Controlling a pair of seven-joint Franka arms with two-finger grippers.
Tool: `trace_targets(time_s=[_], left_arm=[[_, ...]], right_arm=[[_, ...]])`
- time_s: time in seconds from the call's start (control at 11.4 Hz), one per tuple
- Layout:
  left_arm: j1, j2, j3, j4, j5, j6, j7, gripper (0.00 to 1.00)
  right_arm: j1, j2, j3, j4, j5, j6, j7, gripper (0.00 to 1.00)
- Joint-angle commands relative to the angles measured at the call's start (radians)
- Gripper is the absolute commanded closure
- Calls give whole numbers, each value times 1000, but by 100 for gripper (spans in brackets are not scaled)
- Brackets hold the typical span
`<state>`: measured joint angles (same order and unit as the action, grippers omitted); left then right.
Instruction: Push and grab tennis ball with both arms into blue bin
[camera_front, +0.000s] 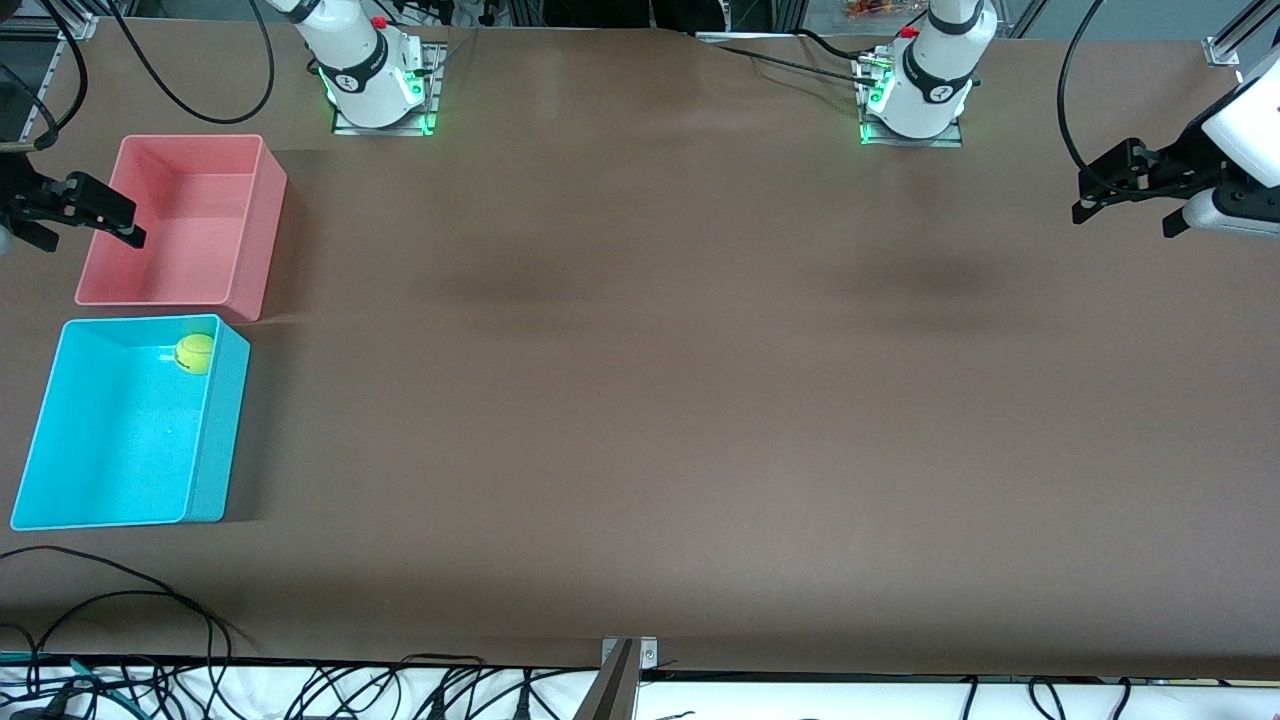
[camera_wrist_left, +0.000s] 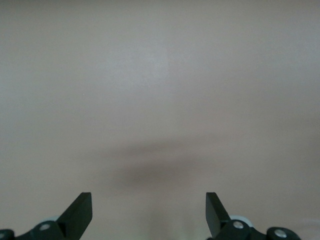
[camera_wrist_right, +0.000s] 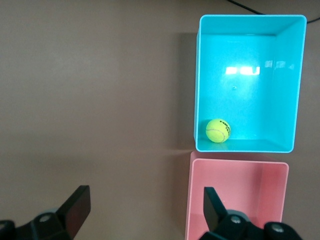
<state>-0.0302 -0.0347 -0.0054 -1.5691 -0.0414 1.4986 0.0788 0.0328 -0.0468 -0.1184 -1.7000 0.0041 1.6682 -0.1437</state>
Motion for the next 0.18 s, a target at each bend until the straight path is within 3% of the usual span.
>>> trace_targets(time_s=[0.0,0.09], left_arm=[[1,-16,-4,-12,11,8,-13,0],[3,-16,-4,-12,11,8,-14,0]], right_arm=[[-5,-11,-3,14,14,-13,-36,0],[-5,-11,-3,19,16,-13,-22,0]])
